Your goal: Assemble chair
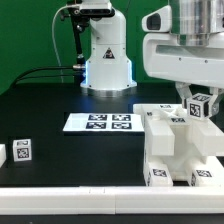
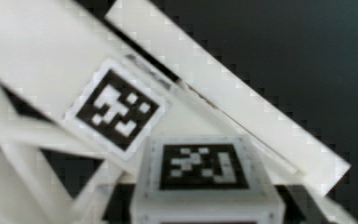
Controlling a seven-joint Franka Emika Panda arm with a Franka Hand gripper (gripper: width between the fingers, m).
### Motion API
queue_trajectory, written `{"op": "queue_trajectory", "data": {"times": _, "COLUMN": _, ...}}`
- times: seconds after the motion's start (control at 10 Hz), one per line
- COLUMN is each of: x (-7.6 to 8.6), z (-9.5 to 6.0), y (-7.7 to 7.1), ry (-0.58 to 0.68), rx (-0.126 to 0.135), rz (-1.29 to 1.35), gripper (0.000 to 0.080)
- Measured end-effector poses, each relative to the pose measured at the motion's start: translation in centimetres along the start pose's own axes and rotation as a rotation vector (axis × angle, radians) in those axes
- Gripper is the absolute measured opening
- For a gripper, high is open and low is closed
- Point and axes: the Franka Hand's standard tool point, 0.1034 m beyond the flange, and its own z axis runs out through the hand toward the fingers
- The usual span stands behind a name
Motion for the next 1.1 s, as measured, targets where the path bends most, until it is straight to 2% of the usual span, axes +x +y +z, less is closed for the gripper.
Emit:
{"op": "queue_trajectory", "data": {"times": 0.1, "x": -0.1, "z": 0.0, "y": -0.2, "ry": 0.008, "rx": 0.014, "rz": 0.165, "gripper": 0.0266}}
{"op": "queue_trajectory", "data": {"times": 0.2, "x": -0.1, "z": 0.0, "y": -0.3, "ry": 0.008, "rx": 0.016, "rz": 0.227, "gripper": 0.0266}}
{"op": "queue_trajectory", "data": {"times": 0.5, "x": 0.4, "z": 0.0, "y": -0.1, "ry": 0.001, "rx": 0.019, "rz": 0.37, "gripper": 0.0266}}
{"op": "queue_trajectory", "data": {"times": 0.7, "x": 0.4, "z": 0.0, "y": -0.1, "ry": 0.002, "rx": 0.019, "rz": 0.365, "gripper": 0.0266}}
{"op": "queue_trajectory", "data": {"times": 0.8, "x": 0.4, "z": 0.0, "y": -0.1, "ry": 0.002, "rx": 0.019, "rz": 0.364, "gripper": 0.0351}}
{"op": "queue_trajectory", "data": {"times": 0.9, "x": 0.4, "z": 0.0, "y": -0.1, "ry": 0.002, "rx": 0.019, "rz": 0.316, "gripper": 0.05}}
{"op": "queue_trajectory", "data": {"times": 1.0, "x": 0.6, "z": -0.1, "y": -0.1, "ry": 0.005, "rx": 0.022, "rz": 0.171, "gripper": 0.05}}
{"op": "queue_trajectory", "data": {"times": 1.1, "x": 1.0, "z": -0.3, "y": -0.2, "ry": 0.013, "rx": 0.031, "rz": -0.015, "gripper": 0.0621}}
